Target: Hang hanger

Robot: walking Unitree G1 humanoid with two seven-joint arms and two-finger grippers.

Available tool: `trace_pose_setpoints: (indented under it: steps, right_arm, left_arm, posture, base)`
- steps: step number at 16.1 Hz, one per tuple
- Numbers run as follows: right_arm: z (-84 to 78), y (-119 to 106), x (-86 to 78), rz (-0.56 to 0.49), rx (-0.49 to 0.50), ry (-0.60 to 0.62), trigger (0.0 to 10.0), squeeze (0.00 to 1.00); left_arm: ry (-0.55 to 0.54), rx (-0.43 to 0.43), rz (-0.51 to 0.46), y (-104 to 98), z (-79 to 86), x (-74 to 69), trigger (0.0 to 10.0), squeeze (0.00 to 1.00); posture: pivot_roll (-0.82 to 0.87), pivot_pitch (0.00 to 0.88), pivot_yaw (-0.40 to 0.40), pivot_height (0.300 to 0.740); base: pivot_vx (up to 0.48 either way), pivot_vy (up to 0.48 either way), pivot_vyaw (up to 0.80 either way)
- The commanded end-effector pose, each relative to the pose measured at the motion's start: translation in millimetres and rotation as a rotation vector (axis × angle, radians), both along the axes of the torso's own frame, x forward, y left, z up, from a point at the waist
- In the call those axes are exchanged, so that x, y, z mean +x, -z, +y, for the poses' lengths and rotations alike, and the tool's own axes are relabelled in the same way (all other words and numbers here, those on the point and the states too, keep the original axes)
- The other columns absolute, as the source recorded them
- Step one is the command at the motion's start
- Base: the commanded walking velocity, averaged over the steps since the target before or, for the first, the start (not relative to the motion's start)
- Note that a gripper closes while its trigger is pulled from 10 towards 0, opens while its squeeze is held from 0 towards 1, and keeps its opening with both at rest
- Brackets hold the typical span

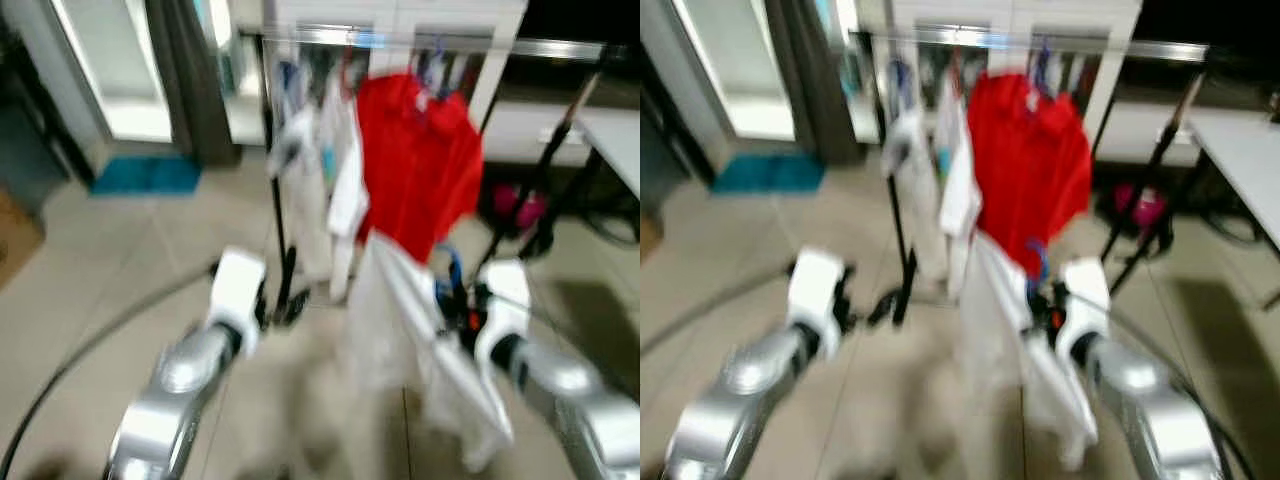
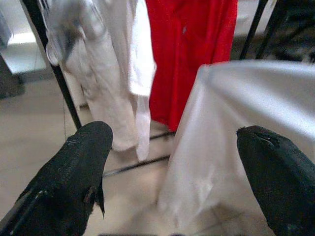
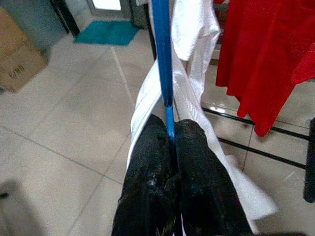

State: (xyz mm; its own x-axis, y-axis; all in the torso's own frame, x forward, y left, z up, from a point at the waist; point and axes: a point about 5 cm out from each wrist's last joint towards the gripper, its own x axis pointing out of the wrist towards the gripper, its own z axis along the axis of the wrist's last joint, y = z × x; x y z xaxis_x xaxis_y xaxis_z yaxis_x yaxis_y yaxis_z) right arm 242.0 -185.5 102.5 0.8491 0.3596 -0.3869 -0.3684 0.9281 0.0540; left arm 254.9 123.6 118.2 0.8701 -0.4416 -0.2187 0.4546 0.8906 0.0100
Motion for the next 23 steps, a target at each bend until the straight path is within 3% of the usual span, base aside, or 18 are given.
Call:
trace_pose_setpoints:
  steps: [1,5,8,9,10,14,20,22,23]
  right_arm:
    - [7.1,-13,5.2,-0.064,0.009,-0.019,10.0,0.00]
    - [7.2,-14,9.1,-0.080,0.035,0.024,10.0,0.00]
    - [9.2,-22,15.7,-0.119,0.060,0.020,10.0,0.00]
    - [9.6,-29,19.2,-0.149,0.080,0.021,10.0,0.00]
    - [9.8,-32,20.4,-0.161,0.092,0.021,10.0,0.00]
    - [13.4,-47,30.3,-0.225,0.153,-0.022,10.0,0.00]
    - [20.9,-59,37.3,-0.263,0.150,-0.052,10.0,0.00]
    - [27.0,-64,43.6,-0.289,0.115,-0.046,10.0,0.00]
    - [30.6,-65,45.7,-0.295,0.118,-0.039,10.0,0.00]
  left_arm:
    - [-0.022,0.018,0.019,6,3.8,-0.4,10.0,0.00]
    - [-0.015,0.035,0.001,5,2.0,2.2,10.0,0.00]
    - [0.027,0.023,-0.032,1,2.0,2.3,10.0,0.00]
    - [0.059,0.002,-0.005,4,1.5,1.8,10.0,0.00]
    - [0.071,-0.001,0.003,5,1.4,2.0,10.0,1.00]
    - [0.117,-0.033,-0.014,2,1.9,13.8,10.0,1.00]
    - [0.259,-0.045,-0.069,-9,-16.1,27.0,10.0,1.00]
    - [0.332,-0.147,-0.108,-25,-38.4,33.5,10.0,1.00]
    - [0.394,-0.154,-0.116,-27,-47.2,33.1,10.0,1.00]
  posture:
    - [0.04,0.047,-0.001,0.740]
    - [0.05,0.050,-0.004,0.740]
    - [0.06,0.041,-0.003,0.740]
    - [0.06,0.034,-0.002,0.740]
    - [0.06,0.029,-0.002,0.740]
    - [0.05,0.000,0.013,0.740]
    - [0.06,0.000,-0.009,0.740]
    - [0.06,0.000,-0.014,0.740]
    - [0.06,0.000,-0.012,0.740]
  base:
    - [0.000,-0.450,0.80]
    - [0.000,-0.442,0.33]
    - [0.000,0.000,0.00]
    - [0.000,0.000,0.00]
    - [0.000,0.000,0.00]
    - [0.000,0.000,0.00]
    - [0.000,0.000,0.00]
    - [0.000,0.000,0.00]
    - [0.000,0.000,0.00]
